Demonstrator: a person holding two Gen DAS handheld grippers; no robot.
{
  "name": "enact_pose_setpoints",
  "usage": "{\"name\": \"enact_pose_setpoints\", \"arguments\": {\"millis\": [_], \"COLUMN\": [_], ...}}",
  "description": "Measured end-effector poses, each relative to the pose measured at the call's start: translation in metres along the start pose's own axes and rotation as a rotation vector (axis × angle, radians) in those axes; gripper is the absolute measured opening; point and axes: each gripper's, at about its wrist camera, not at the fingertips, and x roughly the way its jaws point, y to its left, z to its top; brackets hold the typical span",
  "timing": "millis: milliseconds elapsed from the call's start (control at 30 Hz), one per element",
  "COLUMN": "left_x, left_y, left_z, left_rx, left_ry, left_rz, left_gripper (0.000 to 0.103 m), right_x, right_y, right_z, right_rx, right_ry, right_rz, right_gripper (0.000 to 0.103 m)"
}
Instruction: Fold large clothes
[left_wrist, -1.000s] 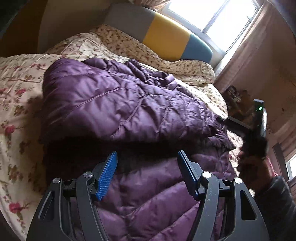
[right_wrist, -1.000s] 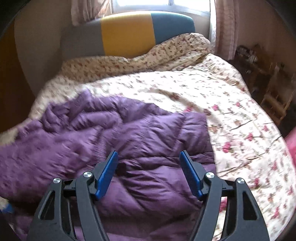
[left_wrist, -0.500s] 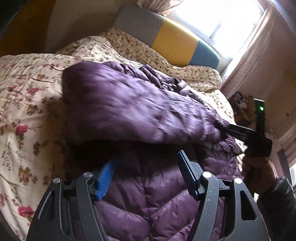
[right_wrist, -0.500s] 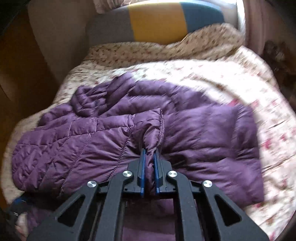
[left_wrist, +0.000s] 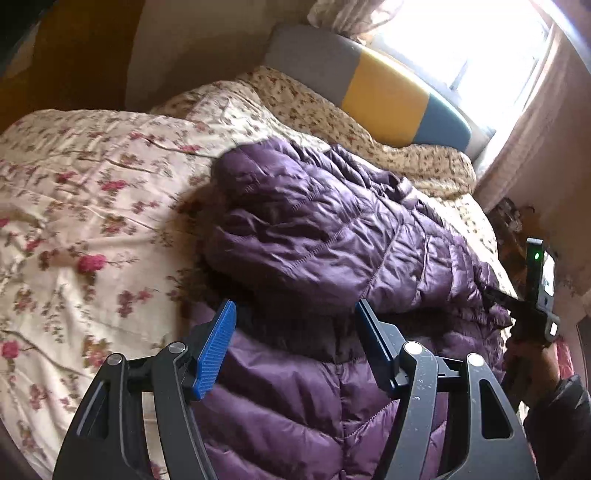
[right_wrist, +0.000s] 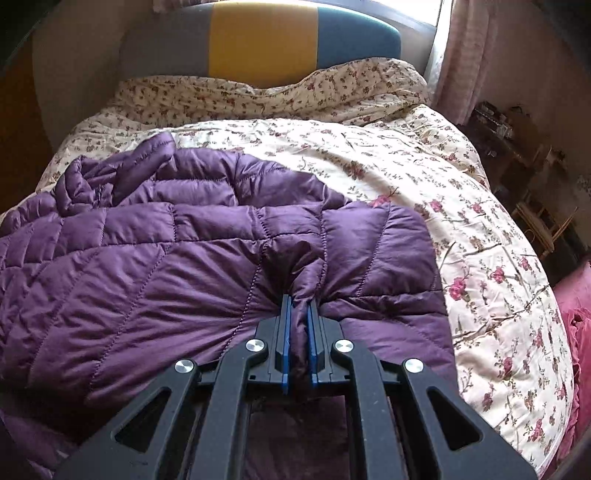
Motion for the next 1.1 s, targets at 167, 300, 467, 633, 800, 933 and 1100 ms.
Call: {"name": "enact_pose_setpoints", "arguments": {"millis": [167,300,467,633,800,933,1100], "left_x": [-0.010,0.011,0.038,0.065,0.093,0.114,0.123], "left_y": [-0.013,-0.024,-0.036,-0.041,-0.034,-0.028,-0.020], "left_z": [0.022,0.044,0.060,0.069,0.070,0.061,0.053], "left_rx": [0.033,0.036,0.029,0.048,0.077,0.125,0.115], "left_ry": [-0.079,-0.067,-0.047,-0.036,-0.001,0.044,0.035], "left_rz": [0.035,0.046,0.062,0.087,0.132,0.147,0.132], "left_gripper": [0.066,0.066,0.066,0.066,0.066,0.066,0.066], "right_x": [-0.004,-0.017,-0.030,-0.017,0.007,0.020,0.027], "right_y": [-0.004,-0.002,0.013,0.035,0.042,0.045,0.047], "right_z": [0.001,0.004,0.013,0.019,0.010,0.000,-0.008], "right_rx": [0.007,0.011,-0.008,-0.044,-0.074,-0.103,-0.100], "right_ry": [-0.006,-0.039,-0.098,-0.089,-0.052,-0.050,-0.070], "right_rz": [0.004,0.002,0.034,0.080,0.091,0.096,0.092], "right_gripper": [0.020,0.037,0.048,0.055,0.056,0.056,0.057]}}
